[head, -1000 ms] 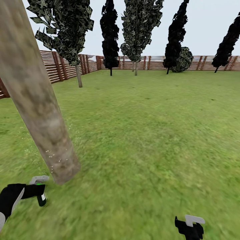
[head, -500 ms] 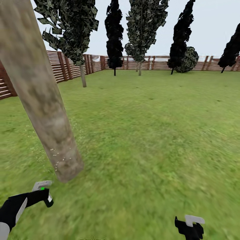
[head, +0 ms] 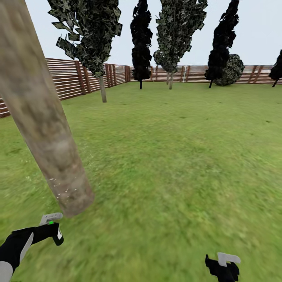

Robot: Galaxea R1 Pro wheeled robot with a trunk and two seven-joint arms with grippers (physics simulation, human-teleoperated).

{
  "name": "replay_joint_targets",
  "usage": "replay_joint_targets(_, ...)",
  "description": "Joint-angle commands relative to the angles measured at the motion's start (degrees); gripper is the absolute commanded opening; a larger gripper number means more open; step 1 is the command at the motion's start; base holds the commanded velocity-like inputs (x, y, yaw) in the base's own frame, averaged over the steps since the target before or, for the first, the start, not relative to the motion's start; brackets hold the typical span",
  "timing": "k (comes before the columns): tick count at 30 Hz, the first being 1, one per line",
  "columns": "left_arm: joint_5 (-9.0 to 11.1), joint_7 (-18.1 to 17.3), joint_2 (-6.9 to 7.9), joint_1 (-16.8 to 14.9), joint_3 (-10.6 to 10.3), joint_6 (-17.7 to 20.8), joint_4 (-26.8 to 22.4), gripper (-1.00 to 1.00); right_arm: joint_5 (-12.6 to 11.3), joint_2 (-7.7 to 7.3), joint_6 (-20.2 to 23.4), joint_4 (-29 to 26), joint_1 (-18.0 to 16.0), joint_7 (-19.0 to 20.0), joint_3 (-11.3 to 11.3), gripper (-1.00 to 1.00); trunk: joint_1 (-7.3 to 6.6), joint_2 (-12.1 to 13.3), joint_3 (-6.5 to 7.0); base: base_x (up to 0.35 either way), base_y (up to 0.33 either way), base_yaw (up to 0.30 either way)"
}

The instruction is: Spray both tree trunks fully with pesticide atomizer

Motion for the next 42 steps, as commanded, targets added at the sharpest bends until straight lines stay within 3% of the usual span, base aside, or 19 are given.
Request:
replay_joint_targets(1, 0.0, 0.0, 0.00, 0.0, -0.1, 0.0, 0.0, -1.00, 0.0, 0.00, 0.0, 0.0, 0.0, 0.0, 0.0, 1.00, 0.00, 0.0, 0.00, 0.237, -0.188, 0.275)
replay_joint_targets(4, -0.1, 0.2, -0.07, 0.0, -0.2, 0.0, 0.1, -1.00, 0.0, 0.00, 0.0, 0.0, 0.0, 0.0, 0.0, 1.00, 0.00, 0.0, 0.00, 0.239, -0.186, 0.277)
replay_joint_targets(7, -1.3, 0.6, -1.10, 0.0, -0.3, 0.0, 0.1, -1.00, 0.0, 0.00, 0.0, 0.0, 0.0, 0.0, 0.0, 1.00, 0.00, 0.0, 0.00, 0.239, -0.185, 0.195)
replay_joint_targets(8, -2.4, 2.0, -1.91, 0.0, -0.3, 0.0, 0.0, -1.00, 0.0, 0.00, 0.0, 0.0, 0.0, 0.0, 0.0, 1.00, 0.00, 0.0, 0.00, 0.239, -0.185, 0.034)
replay_joint_targets(11, -3.0, 4.7, -2.69, 0.0, -0.3, 0.0, 0.0, -1.00, 0.0, -0.08, 0.0, 0.0, 0.0, 0.0, 0.0, 1.00, 0.00, 0.0, 0.00, 0.237, -0.185, 0.006)
replay_joint_targets(24, -3.0, 4.9, -2.96, 0.0, -0.3, 0.0, 0.0, -1.00, -0.1, -0.01, 0.0, 0.0, 0.0, 0.0, 0.0, 1.00, 0.00, 0.0, 0.00, 0.128, -0.248, 0.005)
replay_joint_targets(35, -2.9, 4.9, -3.09, 0.0, -0.3, 0.0, 0.0, -1.00, -0.1, 0.00, 0.0, 0.0, 0.0, 0.0, 0.0, 1.00, 0.00, 0.0, 0.00, 0.061, -0.270, 0.250)
replay_joint_targets(42, -3.1, 4.9, -3.77, 0.0, -0.3, 0.0, 0.0, -1.00, -0.1, 0.00, 0.0, 0.0, 0.0, 0.0, 0.0, 1.00, 0.00, 0.0, 0.00, 0.188, -0.238, 0.029)
